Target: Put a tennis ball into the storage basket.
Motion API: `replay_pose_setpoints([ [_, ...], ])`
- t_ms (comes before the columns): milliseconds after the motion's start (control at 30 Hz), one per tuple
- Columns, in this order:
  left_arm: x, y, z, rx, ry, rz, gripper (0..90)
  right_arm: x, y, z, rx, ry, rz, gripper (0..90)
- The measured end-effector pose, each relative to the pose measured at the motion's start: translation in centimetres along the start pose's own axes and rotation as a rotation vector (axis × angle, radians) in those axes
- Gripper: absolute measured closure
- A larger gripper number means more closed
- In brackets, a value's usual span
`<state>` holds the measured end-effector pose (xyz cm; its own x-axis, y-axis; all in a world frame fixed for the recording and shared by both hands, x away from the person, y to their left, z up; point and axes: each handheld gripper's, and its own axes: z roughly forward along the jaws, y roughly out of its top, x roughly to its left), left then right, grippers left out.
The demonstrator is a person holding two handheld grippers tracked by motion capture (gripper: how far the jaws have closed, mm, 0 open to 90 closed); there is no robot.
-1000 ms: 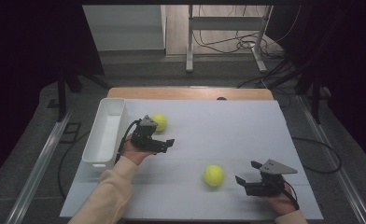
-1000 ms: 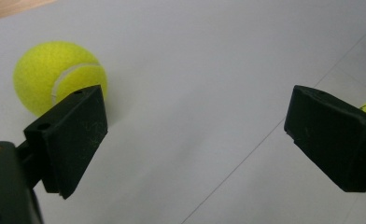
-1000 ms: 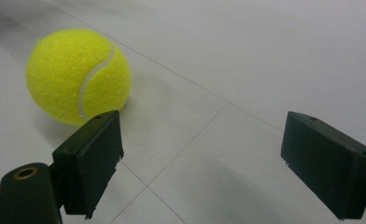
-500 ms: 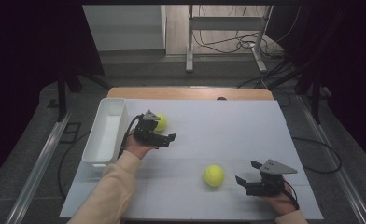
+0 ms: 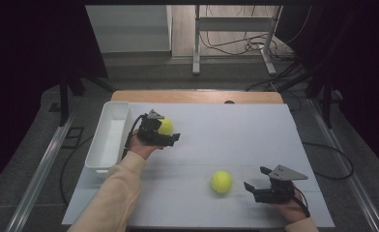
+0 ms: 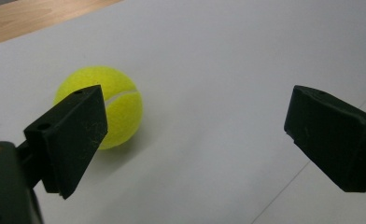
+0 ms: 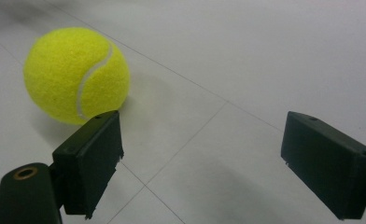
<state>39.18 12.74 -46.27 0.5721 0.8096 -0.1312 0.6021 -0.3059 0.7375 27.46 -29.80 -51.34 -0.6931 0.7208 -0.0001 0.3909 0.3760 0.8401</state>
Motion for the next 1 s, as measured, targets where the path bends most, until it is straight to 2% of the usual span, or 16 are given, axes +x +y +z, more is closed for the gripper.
replay_pose_setpoints([
  [700, 2.5, 0.4, 2.2, 0.038, 0.047, -0.068, 6.9, 0.0, 0.0, 0.0, 0.001, 0.008, 0.006, 13.4],
  [833, 2.9, 0.4, 2.7, 0.052, 0.062, -0.072, 6.9, 0.0, 0.0, 0.0, 0.003, 0.007, 0.004, 13.5],
  [900, 2.9, 0.5, 2.9, 0.058, 0.084, -0.056, 6.9, 0.0, 0.0, 0.0, 0.004, 0.006, 0.004, 13.5],
  [1000, 3.1, 0.6, 3.1, 0.063, 0.091, -0.054, 6.9, 0.0, 0.0, 0.1, 0.008, 0.004, 0.002, 13.5],
])
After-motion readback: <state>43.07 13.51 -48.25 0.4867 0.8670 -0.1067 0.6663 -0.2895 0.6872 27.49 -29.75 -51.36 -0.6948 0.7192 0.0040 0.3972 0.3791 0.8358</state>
